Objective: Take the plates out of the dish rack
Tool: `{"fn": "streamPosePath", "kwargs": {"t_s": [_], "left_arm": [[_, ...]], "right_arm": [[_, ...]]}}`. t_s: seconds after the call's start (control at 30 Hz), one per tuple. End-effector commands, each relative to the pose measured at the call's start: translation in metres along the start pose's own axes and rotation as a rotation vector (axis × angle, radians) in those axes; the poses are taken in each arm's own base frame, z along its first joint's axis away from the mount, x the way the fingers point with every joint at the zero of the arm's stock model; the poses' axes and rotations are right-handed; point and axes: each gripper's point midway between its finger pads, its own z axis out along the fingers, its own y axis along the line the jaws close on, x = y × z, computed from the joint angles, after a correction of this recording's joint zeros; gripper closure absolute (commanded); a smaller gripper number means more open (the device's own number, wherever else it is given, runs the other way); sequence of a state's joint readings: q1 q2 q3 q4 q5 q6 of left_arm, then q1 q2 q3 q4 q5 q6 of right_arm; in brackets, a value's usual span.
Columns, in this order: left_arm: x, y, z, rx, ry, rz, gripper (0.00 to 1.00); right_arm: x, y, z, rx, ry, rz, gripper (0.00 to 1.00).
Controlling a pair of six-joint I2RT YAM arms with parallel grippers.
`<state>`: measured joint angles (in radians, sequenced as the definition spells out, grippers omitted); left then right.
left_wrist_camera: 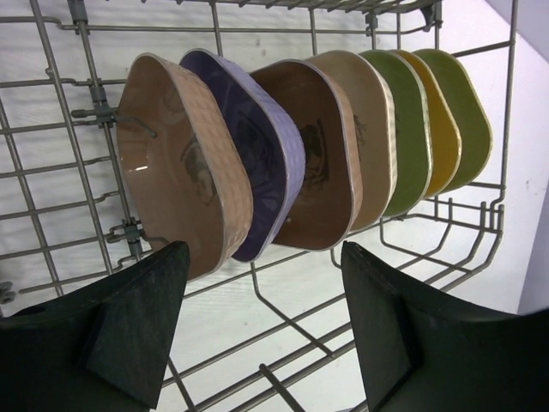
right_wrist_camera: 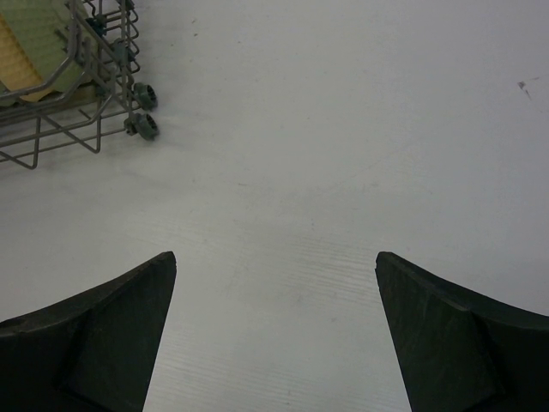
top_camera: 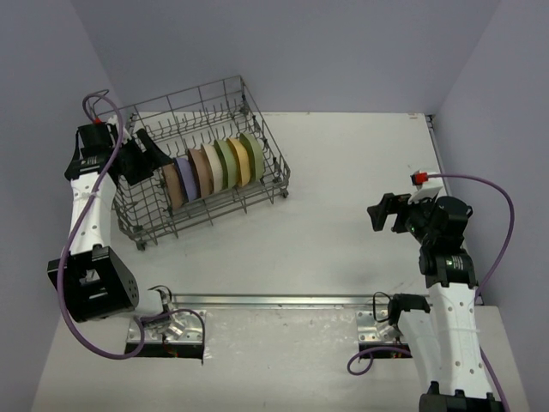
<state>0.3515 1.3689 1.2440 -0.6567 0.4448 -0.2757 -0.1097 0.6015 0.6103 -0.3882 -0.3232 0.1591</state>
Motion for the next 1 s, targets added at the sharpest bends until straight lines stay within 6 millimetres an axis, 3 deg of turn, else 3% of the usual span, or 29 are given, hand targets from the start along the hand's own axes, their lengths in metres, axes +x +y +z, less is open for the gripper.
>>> {"fn": "streamPosePath", "kwargs": {"t_s": [0.0, 0.2, 0.5, 0.93, 0.97], "left_arm": [[-0.008, -0.008, 0.009, 0.057, -0.024, -0.036, 0.31], [-0.005, 0.004, 0.024, 0.039, -0.006, -0.080, 0.34], [0.002, 0.005, 0.039, 0.089, 0.020, -0.117, 0.40], [0.009, 0.016, 0.047, 0.176, 0.060, -0.218, 0.68], [0.009, 0.017, 0.046, 0.185, 0.063, -0.224, 0.74]], "right_arm": [[-0.028, 0.003, -0.001, -0.012, -0.075, -0.008, 0.01], [-0.029, 0.001, -0.002, -0.002, -0.072, -0.013, 0.01], [-0.026, 0.001, 0.001, -0.009, -0.061, -0.004, 0.01], [-0.029, 0.002, 0.002, -0.015, -0.059, -0.002, 0.01], [-0.029, 0.003, 0.002, -0.018, -0.060, 0.000, 0.01]]}}
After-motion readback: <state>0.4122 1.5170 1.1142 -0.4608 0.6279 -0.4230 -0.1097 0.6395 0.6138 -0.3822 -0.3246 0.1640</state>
